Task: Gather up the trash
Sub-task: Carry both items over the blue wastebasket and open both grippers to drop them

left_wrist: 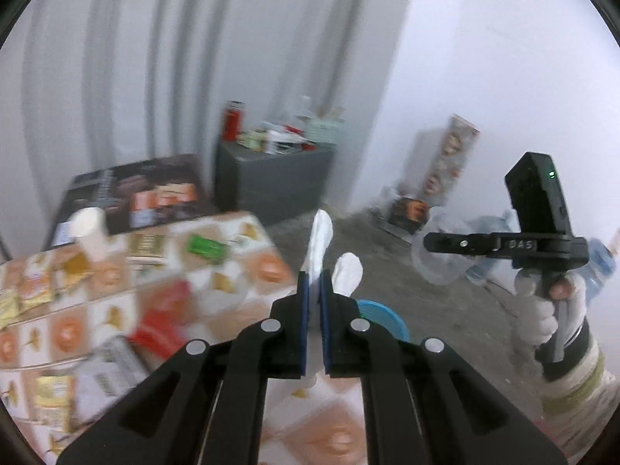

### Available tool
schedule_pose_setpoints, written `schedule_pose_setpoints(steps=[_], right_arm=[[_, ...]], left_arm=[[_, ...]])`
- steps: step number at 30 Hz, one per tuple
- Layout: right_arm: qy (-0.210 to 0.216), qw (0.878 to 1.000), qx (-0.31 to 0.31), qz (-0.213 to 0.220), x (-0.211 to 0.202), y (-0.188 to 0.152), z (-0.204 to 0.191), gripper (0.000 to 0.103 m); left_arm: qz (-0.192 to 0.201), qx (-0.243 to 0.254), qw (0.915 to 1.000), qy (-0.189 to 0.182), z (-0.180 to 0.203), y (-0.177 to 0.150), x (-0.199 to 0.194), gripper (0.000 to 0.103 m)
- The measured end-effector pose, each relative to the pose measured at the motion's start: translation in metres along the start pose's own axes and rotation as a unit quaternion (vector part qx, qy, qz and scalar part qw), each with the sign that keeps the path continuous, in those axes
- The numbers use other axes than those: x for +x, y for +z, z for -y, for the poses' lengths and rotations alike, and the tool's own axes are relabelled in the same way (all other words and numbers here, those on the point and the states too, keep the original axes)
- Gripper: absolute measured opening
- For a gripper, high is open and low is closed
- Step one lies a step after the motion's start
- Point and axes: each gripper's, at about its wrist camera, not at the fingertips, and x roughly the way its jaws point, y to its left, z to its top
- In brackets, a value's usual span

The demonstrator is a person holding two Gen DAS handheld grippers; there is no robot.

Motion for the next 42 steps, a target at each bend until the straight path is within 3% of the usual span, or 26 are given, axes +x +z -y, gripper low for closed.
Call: schedule_pose_setpoints(steps=[5, 9, 15, 25, 27, 29, 31, 33, 36, 42], right_arm=[[-0.039, 0.997, 0.061, 0.008, -0.027, -0.031, 0.054, 0.009], [-0.064, 0.990, 0.127, 0.005, -0.028, -0.052, 0.104, 0.009], [-0.094, 0.973, 0.209, -0.016, -0.006, -0.076, 0.174, 0.009], [-0.111, 0.949, 0.294, -0.026, 0.035, -0.073, 0.261, 0.012], [-0.120, 0.946, 0.299, -0.028, 0.049, -0.067, 0.274, 0.014], [-0.130, 0.945, 0.297, -0.037, 0.059, -0.064, 0.285, 0.025], [-0.155, 0.939, 0.304, -0.046, 0.075, -0.062, 0.298, 0.050], [-0.178, 0.935, 0.301, -0.059, 0.081, -0.065, 0.309, 0.051], [-0.219, 0.928, 0.291, -0.078, 0.096, -0.069, 0.319, 0.053], [-0.227, 0.930, 0.280, -0.069, 0.093, -0.078, 0.316, 0.056]], left_arm=[[-0.043, 0.025, 0.9962, -0.071, 0.060, -0.002, 0.054, 0.005], [-0.092, 0.036, 0.9897, -0.103, 0.095, -0.013, 0.107, 0.006], [-0.186, 0.047, 0.9744, -0.118, 0.124, -0.047, 0.200, 0.006], [-0.267, 0.084, 0.9538, -0.108, 0.156, -0.077, 0.327, 0.006], [-0.273, 0.087, 0.9519, -0.107, 0.160, -0.083, 0.344, 0.007], [-0.273, 0.086, 0.9521, -0.108, 0.161, -0.083, 0.356, 0.008], [-0.272, 0.080, 0.9533, -0.104, 0.163, -0.085, 0.370, 0.020], [-0.270, 0.067, 0.9554, -0.101, 0.161, -0.086, 0.378, 0.038], [-0.262, 0.048, 0.9594, -0.094, 0.156, -0.084, 0.381, 0.045], [-0.229, 0.044, 0.9686, -0.085, 0.145, -0.075, 0.365, 0.056]])
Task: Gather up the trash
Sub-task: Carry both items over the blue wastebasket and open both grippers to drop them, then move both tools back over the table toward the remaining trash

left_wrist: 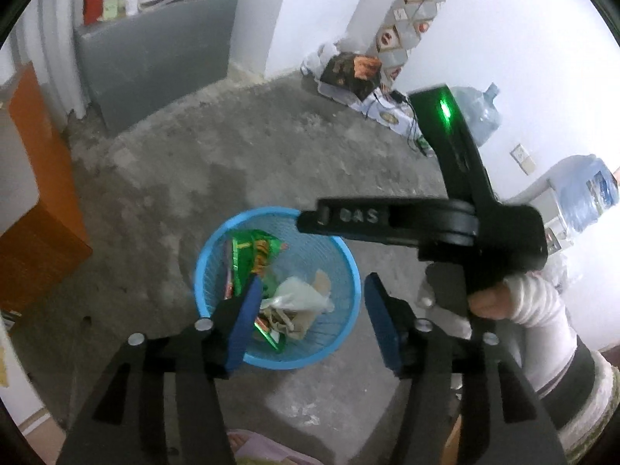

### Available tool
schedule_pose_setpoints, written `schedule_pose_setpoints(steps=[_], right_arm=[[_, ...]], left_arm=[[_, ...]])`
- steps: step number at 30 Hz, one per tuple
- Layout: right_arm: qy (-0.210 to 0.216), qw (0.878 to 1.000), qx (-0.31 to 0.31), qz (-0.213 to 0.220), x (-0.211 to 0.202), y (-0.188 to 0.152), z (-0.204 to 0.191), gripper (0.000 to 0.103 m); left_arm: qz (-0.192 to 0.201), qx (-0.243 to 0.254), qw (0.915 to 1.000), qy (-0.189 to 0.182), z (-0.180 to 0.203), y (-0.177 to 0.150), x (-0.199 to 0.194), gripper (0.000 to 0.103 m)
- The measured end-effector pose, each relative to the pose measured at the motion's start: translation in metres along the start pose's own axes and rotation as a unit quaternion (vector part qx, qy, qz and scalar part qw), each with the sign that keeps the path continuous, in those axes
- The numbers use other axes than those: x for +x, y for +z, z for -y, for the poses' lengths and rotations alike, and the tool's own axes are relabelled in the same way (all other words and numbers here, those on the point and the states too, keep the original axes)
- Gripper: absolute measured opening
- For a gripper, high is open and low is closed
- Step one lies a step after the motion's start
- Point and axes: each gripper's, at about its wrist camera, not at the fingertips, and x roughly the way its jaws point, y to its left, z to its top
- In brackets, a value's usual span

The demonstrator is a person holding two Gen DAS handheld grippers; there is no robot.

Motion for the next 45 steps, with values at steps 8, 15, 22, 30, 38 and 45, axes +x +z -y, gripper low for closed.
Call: schedule_pose_setpoints(steps=[8, 15, 22, 30, 38, 45], right_arm=[[0.009, 0.999, -0.015, 0.038, -0.033, -0.013, -0.005, 0.059], [0.014, 0.993, -0.061, 0.101, -0.098, -0.078, -0.026, 0.067], [-0.006, 0.978, -0.087, 0.191, -0.164, -0.165, -0.041, 0.088], [-0.047, 0.964, -0.141, 0.221, -0.194, -0.228, -0.084, 0.095], [-0.017, 0.955, -0.223, 0.193, -0.186, -0.278, -0.149, 0.095], [0.005, 0.944, -0.282, 0.174, -0.178, -0.308, -0.197, 0.095]], left_arm=[[0.053, -0.013, 0.9985, -0.006, -0.005, -0.007, -0.051, 0.067], [0.117, -0.008, 0.9929, -0.023, -0.007, -0.034, -0.130, 0.086], [0.136, -0.047, 0.9893, -0.021, -0.020, -0.084, -0.197, 0.096], [0.163, -0.133, 0.9775, 0.011, -0.048, -0.160, -0.270, 0.097], [0.174, -0.179, 0.9636, 0.095, -0.072, -0.228, -0.321, 0.097], [0.186, -0.254, 0.9381, 0.145, -0.097, -0.271, -0.349, 0.097]])
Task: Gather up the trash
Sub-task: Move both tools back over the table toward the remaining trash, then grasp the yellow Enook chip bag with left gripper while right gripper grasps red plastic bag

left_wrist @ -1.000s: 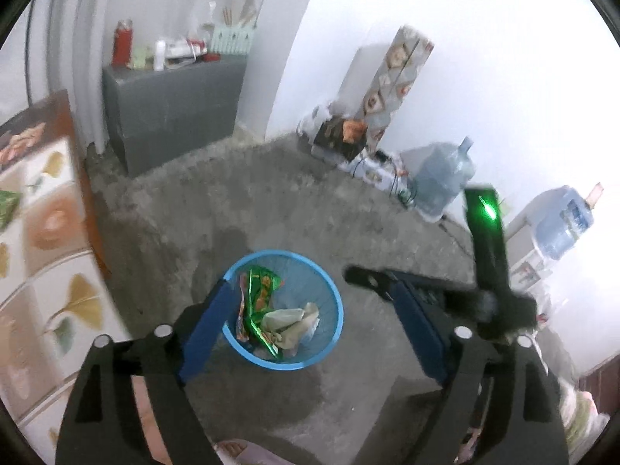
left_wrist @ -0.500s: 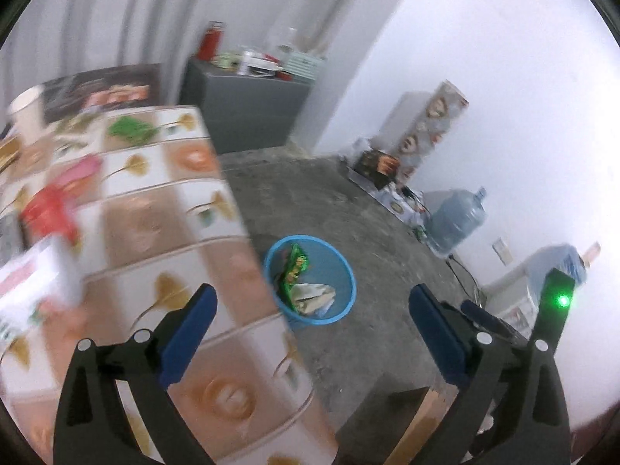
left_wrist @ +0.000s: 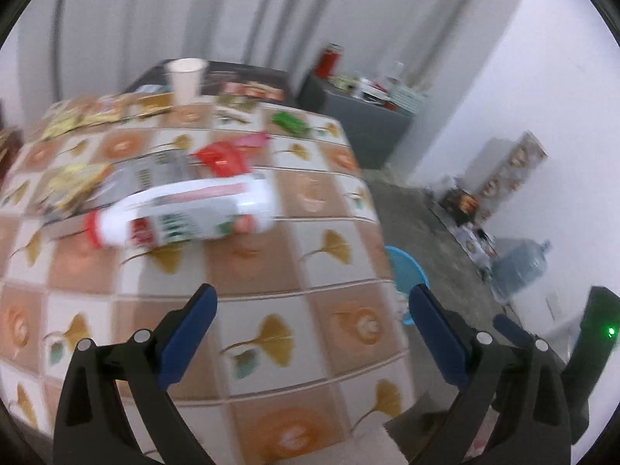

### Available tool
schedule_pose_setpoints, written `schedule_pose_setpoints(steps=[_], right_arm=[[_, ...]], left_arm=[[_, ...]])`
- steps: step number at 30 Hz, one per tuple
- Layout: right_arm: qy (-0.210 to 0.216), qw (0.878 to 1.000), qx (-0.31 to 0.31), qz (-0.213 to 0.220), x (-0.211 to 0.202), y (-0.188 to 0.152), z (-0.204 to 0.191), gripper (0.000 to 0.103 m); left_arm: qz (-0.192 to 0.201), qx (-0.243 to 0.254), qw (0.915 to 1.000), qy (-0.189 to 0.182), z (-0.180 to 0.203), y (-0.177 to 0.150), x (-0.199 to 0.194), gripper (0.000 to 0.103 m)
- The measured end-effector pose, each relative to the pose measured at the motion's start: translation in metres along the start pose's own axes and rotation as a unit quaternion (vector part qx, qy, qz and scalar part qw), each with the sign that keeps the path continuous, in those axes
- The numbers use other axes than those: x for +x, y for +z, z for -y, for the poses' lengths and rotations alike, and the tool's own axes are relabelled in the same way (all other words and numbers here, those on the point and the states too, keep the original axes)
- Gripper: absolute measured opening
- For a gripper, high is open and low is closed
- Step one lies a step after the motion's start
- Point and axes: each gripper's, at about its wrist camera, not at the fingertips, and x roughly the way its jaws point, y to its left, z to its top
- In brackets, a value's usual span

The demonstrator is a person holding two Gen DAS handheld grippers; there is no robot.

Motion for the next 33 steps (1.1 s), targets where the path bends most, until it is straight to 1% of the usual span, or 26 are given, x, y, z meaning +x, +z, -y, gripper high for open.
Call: schedule_pose_setpoints(steps=[3, 6, 10, 12, 15, 18, 19, 22, 25, 28, 31, 33], right_arm=[[-0.006, 1.000, -0.026, 0.010, -0.003, 0.000, -0.018, 0.095], [-0.002, 0.999, -0.039, 0.021, -0.005, -0.001, -0.027, 0.095], [0.010, 0.999, -0.047, 0.013, 0.004, -0.001, -0.036, 0.095], [0.014, 0.999, -0.052, 0.006, 0.011, -0.001, -0.042, 0.095], [0.022, 0.998, -0.060, -0.003, 0.019, 0.001, -0.051, 0.095], [0.032, 0.998, -0.059, -0.006, 0.026, 0.004, -0.058, 0.095], [0.035, 0.998, -0.058, -0.008, 0.028, 0.005, -0.060, 0.095], [0.051, 0.997, -0.061, -0.014, 0.034, 0.009, -0.067, 0.095], [0.057, 0.996, -0.063, -0.016, 0.040, 0.014, -0.073, 0.095], [0.065, 0.996, -0.062, -0.016, 0.046, 0.018, -0.076, 0.095], [0.071, 0.996, -0.058, -0.023, 0.055, 0.024, -0.079, 0.095], [0.075, 0.995, -0.055, -0.029, 0.062, 0.029, -0.082, 0.095]], left_arm=[[0.008, -0.026, 0.9991, 0.033, -0.023, -0.007, -0.011, 0.097], [0.010, -0.072, 0.9956, 0.060, -0.050, -0.015, -0.022, 0.097], [0.013, -0.117, 0.9893, 0.085, -0.083, -0.030, -0.034, 0.097], [0.018, -0.142, 0.9855, 0.092, -0.100, -0.037, -0.040, 0.097], [0.031, -0.171, 0.9811, 0.084, -0.123, -0.043, -0.048, 0.097], [0.050, -0.173, 0.9811, 0.071, -0.137, -0.042, -0.053, 0.097], [0.058, -0.174, 0.9812, 0.061, -0.143, -0.041, -0.055, 0.097], [0.076, -0.184, 0.9792, 0.042, -0.156, -0.033, -0.058, 0.097], [0.092, -0.204, 0.9743, 0.022, -0.175, -0.023, -0.059, 0.097], [0.104, -0.220, 0.9698, -0.006, -0.197, -0.010, -0.054, 0.097], [0.111, -0.229, 0.9669, -0.020, -0.213, 0.000, -0.049, 0.097], [0.111, -0.234, 0.9657, -0.019, -0.226, 0.008, -0.044, 0.097]])
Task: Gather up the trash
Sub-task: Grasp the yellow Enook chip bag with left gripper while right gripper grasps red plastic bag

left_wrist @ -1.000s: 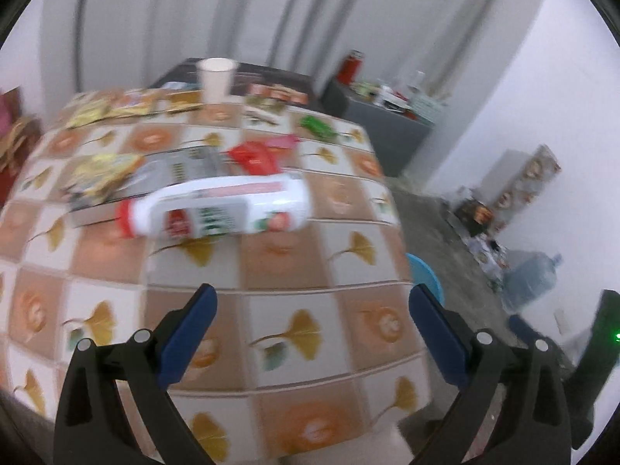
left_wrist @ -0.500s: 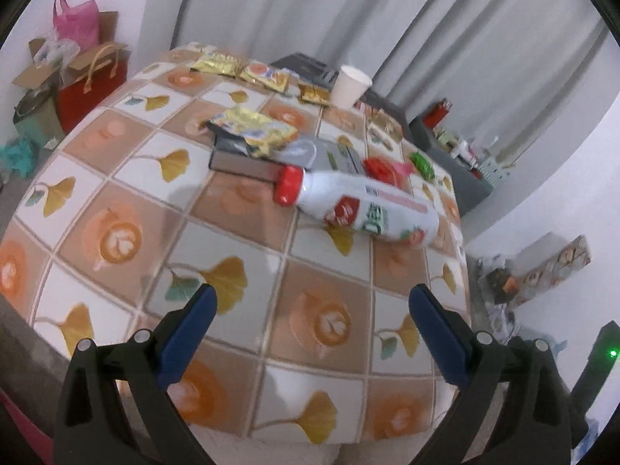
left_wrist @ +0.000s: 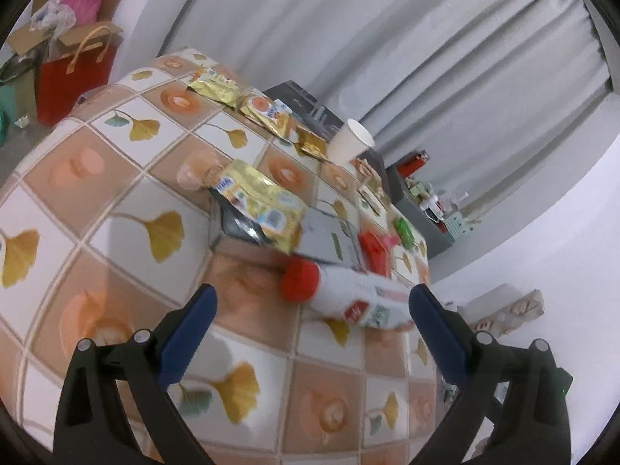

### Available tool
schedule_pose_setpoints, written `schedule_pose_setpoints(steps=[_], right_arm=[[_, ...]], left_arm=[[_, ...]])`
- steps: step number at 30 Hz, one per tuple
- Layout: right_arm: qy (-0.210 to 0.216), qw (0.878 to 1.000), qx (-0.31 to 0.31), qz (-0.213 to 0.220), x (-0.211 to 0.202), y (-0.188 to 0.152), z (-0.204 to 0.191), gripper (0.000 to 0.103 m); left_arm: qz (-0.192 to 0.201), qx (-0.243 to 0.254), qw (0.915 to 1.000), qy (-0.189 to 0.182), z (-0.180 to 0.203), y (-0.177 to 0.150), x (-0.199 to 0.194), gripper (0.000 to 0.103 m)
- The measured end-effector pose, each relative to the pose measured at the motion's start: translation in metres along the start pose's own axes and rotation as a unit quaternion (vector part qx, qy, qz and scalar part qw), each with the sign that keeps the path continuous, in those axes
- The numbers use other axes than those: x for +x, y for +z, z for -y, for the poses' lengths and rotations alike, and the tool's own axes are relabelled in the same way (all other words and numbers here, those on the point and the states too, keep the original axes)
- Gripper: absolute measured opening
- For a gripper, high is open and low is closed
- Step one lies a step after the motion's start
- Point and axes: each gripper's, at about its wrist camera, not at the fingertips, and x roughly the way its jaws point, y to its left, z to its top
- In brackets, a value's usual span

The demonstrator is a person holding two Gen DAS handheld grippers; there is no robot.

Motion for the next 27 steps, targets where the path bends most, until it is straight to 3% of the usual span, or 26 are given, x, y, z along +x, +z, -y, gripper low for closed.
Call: schedule_pose_setpoints(steps=[7, 12, 16, 20, 27], right_arm=[[0.040, 0.999, 0.003, -0.004, 0.016, 0.030, -0.001, 0.095], [0.097, 0.995, -0.001, -0.008, 0.034, 0.072, -0.002, 0.095], [0.144, 0.989, -0.010, -0.040, 0.068, 0.112, -0.005, 0.095], [0.158, 0.984, -0.029, -0.081, 0.105, 0.134, -0.015, 0.095], [0.127, 0.977, -0.094, -0.144, 0.167, 0.148, -0.039, 0.086]], left_arm=[[0.013, 0.019, 0.9997, 0.011, -0.023, 0.040, 0.016, 0.097], [-0.003, -0.008, 1.0000, -0.005, -0.047, 0.070, 0.034, 0.095], [-0.032, -0.050, 0.9982, -0.009, -0.069, 0.086, 0.055, 0.088], [-0.071, -0.043, 0.9965, 0.012, -0.076, 0.090, 0.077, 0.079], [-0.104, -0.004, 0.9928, 0.058, -0.071, 0.084, 0.099, 0.054]])
